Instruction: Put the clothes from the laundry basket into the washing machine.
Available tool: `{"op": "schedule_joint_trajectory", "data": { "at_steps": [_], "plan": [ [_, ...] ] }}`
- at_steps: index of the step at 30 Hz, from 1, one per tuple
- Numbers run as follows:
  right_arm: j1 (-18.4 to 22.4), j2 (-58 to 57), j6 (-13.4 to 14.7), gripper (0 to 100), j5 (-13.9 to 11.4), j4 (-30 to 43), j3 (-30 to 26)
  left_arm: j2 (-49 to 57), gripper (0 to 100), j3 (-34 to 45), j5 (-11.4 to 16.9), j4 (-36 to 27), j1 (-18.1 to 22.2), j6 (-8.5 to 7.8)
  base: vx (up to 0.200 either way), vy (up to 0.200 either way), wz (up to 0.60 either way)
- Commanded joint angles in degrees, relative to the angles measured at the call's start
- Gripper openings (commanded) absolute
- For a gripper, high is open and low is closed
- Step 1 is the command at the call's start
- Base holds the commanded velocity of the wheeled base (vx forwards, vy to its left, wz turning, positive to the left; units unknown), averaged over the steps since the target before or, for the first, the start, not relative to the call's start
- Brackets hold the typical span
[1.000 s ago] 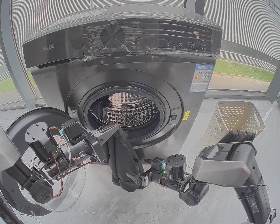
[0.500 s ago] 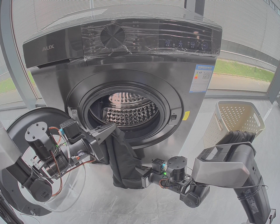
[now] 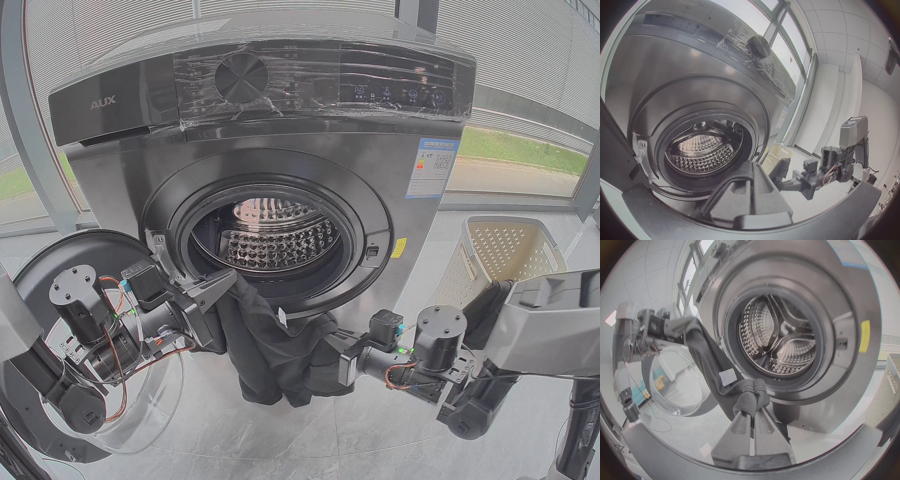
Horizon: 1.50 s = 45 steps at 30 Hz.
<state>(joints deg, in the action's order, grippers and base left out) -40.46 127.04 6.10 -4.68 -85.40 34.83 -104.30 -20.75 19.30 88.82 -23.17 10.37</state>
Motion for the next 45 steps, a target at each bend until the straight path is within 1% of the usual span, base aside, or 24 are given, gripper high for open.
{"op": "schedule_joint_trajectory", "data": {
  "at_steps": [1, 7, 10, 11, 13, 15, 16, 17, 18, 19, 21, 22, 23, 24, 32, 40, 45],
  "plan": [
    [0.47, -13.75, 0.32, 0, 0.73, 0.23, -6.0, 1.29, 0, 0.53, 0.13, 0.04, 0.06, 0.17, 0.0, 0.0, 0.0],
    [0.56, -19.64, 0.32, 0, 0.81, 0.05, -6.79, 5.6, 0, 2.73, 0.57, 0.04, -0.73, 0.26, 0.0, 0.0, 0.0],
    [2.67, -22.27, 0.23, 0, 0.73, 0.14, -7.32, 6.74, 0, 4.75, 2.24, -0.05, -2.93, 0.0, 0.0, 0.0, 0.0],
    [3.19, -22.54, 0.23, 0, 0.64, 0.14, -7.32, 6.57, 0, 4.75, 2.59, -0.05, -3.02, 0.0, 0.0, 0.0, 0.0],
    [4.16, -23.15, 0.23, 0, 0.64, -0.21, -7.58, 6.83, 0, 4.49, 2.59, 0.04, -2.84, -0.18, 0.0, 0.0, 0.0],
    [4.25, -23.5, 0.32, 0, 0.73, -0.56, -7.85, 7.54, 0, 4.31, 3.29, -0.14, -1.52, 0.61, 0.0, 0.0, 0.0],
    [4.25, -23.5, 0.32, 0, 0.73, -0.56, -7.85, 7.54, 0, 4.31, 3.2, -0.14, -1.35, 0.61, 0.0, 0.0, 0.0],
    [4.25, -23.59, 0.32, 0, 0.73, -0.65, -7.58, 7.62, 0, 3.52, 3.2, 0.04, 1.11, 0.08, 0.0, 0.0, 0.0],
    [4.16, -23.59, 0.32, 0, 0.73, -0.65, -7.49, 7.62, 0, 3.43, 3.2, -0.05, 1.29, 0.08, 0.0, 0.0, 0.0],
    [4.25, -23.5, 0.32, 0, 0.81, -0.74, -6.18, 8.15, 0, 2.38, 3.29, -0.05, 2.17, 0.17, 0.0, 0.0, 0.0],
    [3.9, -23.24, 0.41, 0, 0.9, -0.65, -3.98, 9.03, 0, 1.76, 3.29, -0.14, 2.43, 0.61, 0.0, 0.0, 0.0],
    [3.9, -23.24, 0.41, 0, 0.9, -0.65, -3.98, 9.03, 0, 1.76, 3.29, -0.14, 2.43, 0.61, 0.0, 0.0, 0.0],
    [3.37, -23.24, 0.41, 0, 2.31, -0.74, -3.1, 9.91, 0, 1.68, 3.11, -0.14, 2.43, 0.7, 0.0, 0.0, 0.0],
    [3.28, -23.33, 0.41, 0, 2.75, -0.74, -3.01, 10.0, 0, 1.68, 2.94, -0.14, 2.43, 0.7, 0.0, 0.0, 0.0],
    [4.07, -23.85, 0.32, 0, 2.66, -0.83, -3.45, 10.35, 0, -0.61, 2.5, -0.14, 2.52, 0.7, 0.0, 0.0, 0.0],
    [4.16, -25.61, 0.14, 0, 2.75, -0.12, -3.89, 10.44, 0, -0.61, 2.15, -0.05, 2.61, 0.52, 0.0, 0.0, 0.0],
    [4.43, -25.61, 0.14, 0, 2.75, -0.12, -4.07, 10.44, 0, -0.87, 2.15, 0.04, 3.49, 0.52, 0.0, 0.0, 0.0]
  ]
}}
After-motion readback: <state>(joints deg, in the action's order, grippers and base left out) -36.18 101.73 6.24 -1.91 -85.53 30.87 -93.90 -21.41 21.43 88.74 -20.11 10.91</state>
